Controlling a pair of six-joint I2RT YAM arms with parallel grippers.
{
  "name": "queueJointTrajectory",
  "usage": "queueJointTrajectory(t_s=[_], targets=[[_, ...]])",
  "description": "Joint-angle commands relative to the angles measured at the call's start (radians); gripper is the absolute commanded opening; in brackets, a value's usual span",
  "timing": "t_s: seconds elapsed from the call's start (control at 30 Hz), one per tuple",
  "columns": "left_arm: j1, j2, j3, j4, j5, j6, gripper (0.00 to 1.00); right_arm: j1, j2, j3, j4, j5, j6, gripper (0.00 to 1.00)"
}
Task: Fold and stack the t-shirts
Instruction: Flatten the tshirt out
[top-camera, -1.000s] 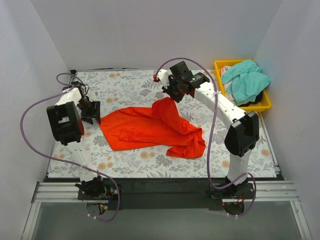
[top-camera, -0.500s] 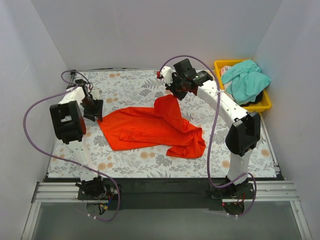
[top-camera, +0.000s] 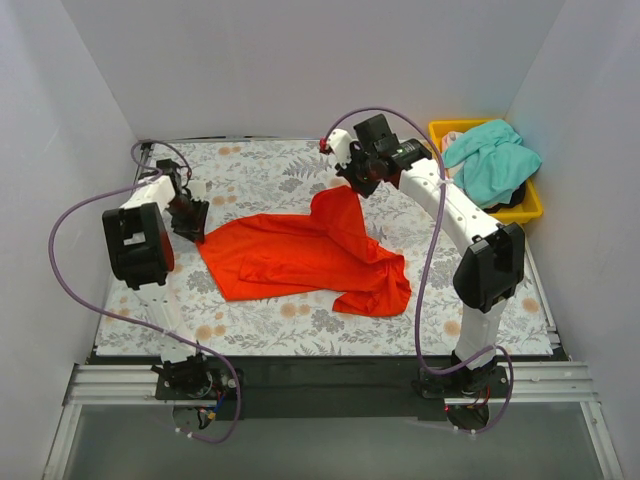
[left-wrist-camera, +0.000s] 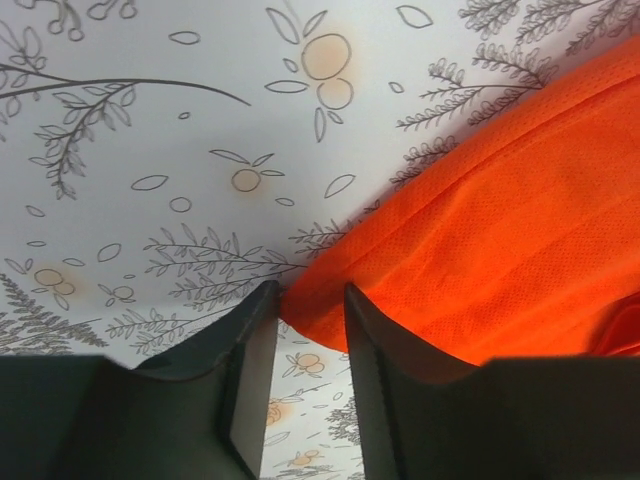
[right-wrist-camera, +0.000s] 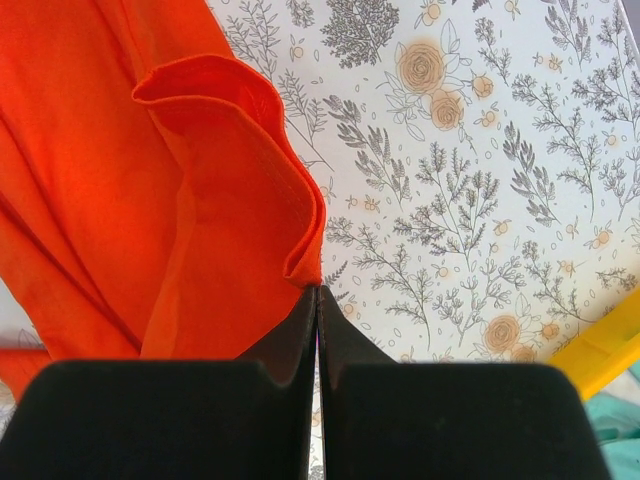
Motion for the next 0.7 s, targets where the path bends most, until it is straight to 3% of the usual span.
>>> queueJointTrajectory(t_s=[0.0, 0.13, 0.17, 0.23, 0.43, 0.67], targets=[[-0.031, -0.022, -0.07, 0.034, 0.019, 0.036, 0.29, -0.019, -0.065, 0.033, 0.001, -0.027, 0.001, 0.01], [-0.04, -0.029, -0.101, 0.063, 0.014, 0.007, 0.03, -0.034, -0.08, 0.033, 0.001, -0.026, -0.002, 0.01], [-0.038, -0.038, -0.098, 0.067, 0.013, -0.007, 0.0, -0.039, -0.083, 0.036, 0.002, -0.022, -0.004, 0.01], [-0.035, -0.054, -0.078, 0.07, 0.025, -0.032, 0.0, -0.051, -0.091, 0.056, 0.001, -0.013, -0.01, 0.01], [-0.028, -0.144, 0.172, 0.029, 0.085, -0.159, 0.0, -0.108, -0.124, 0.18, 0.008, 0.025, -0.008, 0.01], [-0.026, -0.365, 0.336, 0.156, 0.1, -0.279, 0.0, -0.143, -0.213, 0.295, 0.108, 0.174, -0.024, 0.01]])
